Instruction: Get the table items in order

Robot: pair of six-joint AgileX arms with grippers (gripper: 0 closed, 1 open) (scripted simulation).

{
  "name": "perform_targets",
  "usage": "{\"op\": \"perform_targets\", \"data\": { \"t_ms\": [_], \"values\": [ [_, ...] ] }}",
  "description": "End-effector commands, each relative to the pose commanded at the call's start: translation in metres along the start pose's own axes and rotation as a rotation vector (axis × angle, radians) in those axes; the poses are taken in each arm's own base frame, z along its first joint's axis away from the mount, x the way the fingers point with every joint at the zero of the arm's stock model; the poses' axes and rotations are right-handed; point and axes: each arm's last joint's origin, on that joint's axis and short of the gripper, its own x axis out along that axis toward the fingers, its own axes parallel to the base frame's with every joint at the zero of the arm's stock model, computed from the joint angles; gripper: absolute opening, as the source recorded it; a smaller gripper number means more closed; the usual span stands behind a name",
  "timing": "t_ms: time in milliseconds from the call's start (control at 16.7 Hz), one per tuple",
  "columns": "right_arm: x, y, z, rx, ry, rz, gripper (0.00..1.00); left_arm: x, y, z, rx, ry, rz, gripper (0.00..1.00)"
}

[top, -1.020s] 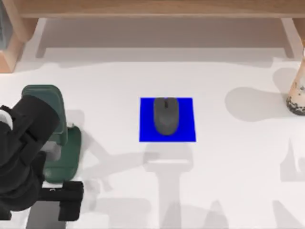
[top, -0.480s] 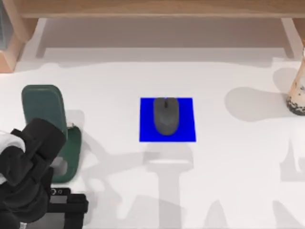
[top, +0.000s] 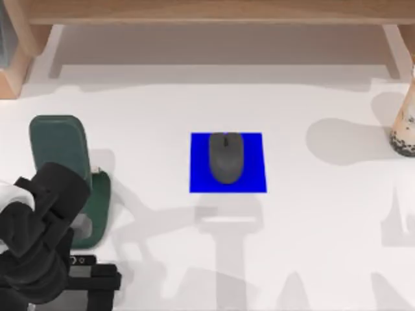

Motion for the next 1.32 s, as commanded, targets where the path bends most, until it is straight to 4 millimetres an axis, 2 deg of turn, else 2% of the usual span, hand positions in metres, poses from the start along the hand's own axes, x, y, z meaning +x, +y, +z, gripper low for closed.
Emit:
{"op": "perform_targets", "data": {
  "t_ms": [60, 840, 1320],
  "values": [
    [0.0000, 0.0000, 0.0000, 0.000, 0.000, 0.000, 1.00, 0.0000, 0.0000, 0.0000, 0.000, 0.000, 0.000, 1.00],
    [0.0000, 0.0000, 0.0000, 0.000, 0.000, 0.000, 1.00, 0.0000, 0.0000, 0.0000, 0.000, 0.000, 0.000, 0.02],
    [0.0000, 0.0000, 0.0000, 0.000, 0.000, 0.000, 1.00, 0.0000, 0.0000, 0.0000, 0.000, 0.000, 0.000, 0.00]
  ]
}}
